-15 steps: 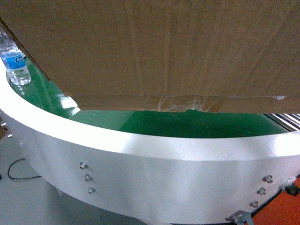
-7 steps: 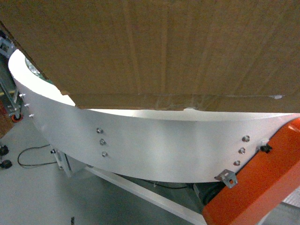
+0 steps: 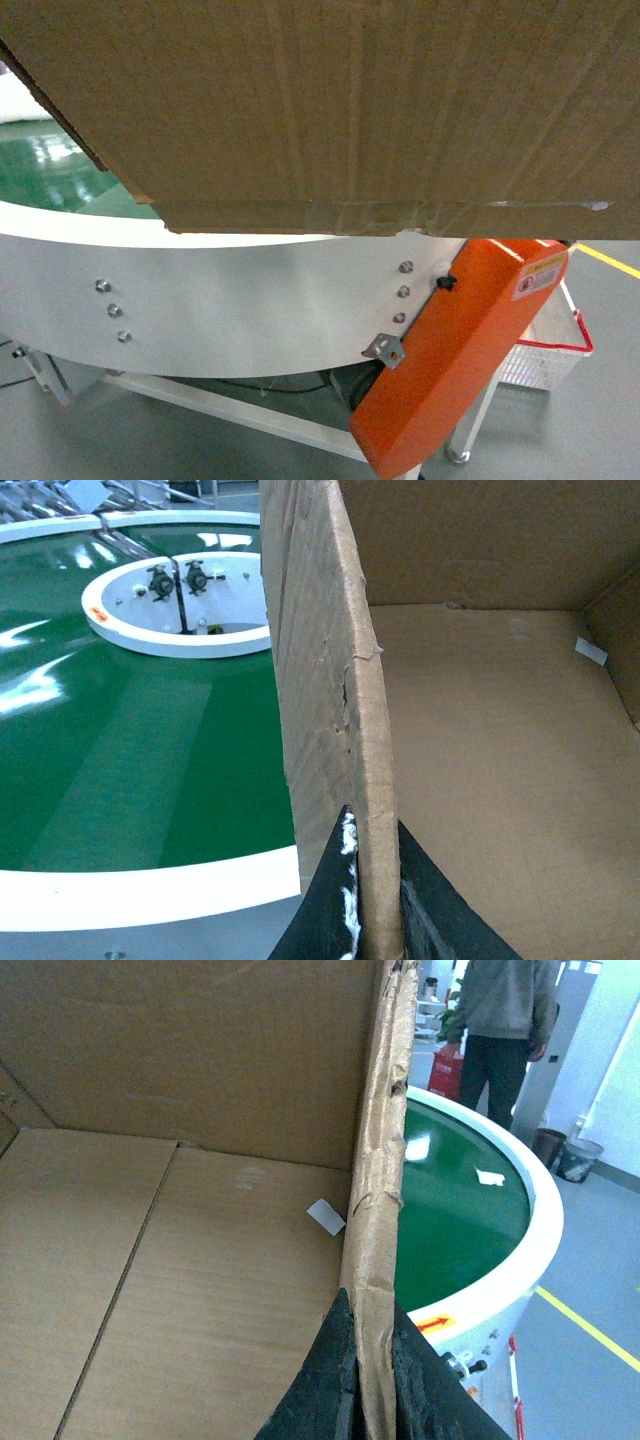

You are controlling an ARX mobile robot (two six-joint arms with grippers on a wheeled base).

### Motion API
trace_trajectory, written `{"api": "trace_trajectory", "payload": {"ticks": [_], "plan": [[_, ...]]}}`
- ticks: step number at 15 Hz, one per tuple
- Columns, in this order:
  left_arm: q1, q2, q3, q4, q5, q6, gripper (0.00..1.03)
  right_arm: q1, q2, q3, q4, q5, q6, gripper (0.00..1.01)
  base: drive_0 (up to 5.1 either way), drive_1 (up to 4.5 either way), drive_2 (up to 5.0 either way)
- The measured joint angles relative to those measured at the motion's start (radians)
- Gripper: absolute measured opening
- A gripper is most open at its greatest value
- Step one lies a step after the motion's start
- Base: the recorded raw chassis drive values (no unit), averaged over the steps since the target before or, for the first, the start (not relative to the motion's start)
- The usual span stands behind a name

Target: Sort boxes to right shelf from conveyor

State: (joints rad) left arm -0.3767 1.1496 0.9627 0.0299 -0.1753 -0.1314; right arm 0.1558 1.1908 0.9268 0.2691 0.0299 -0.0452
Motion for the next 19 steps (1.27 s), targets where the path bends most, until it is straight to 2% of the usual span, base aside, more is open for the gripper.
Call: {"api": "trace_trajectory", "payload": {"ticks": [6, 19], "plan": [[0.0, 0.0, 0.0, 0.0, 0.001, 0.0, 0.02, 0.0, 0.001, 0.0, 0.0, 0.0, 0.0, 0.03, 0.0, 0.0, 0.0], [0.0, 0.0, 0.0, 0.0, 0.0, 0.0, 0.02, 0.0, 0.001, 0.0, 0.001, 0.0, 0.0, 0.03, -1.7, -1.67, -1.7]]}}
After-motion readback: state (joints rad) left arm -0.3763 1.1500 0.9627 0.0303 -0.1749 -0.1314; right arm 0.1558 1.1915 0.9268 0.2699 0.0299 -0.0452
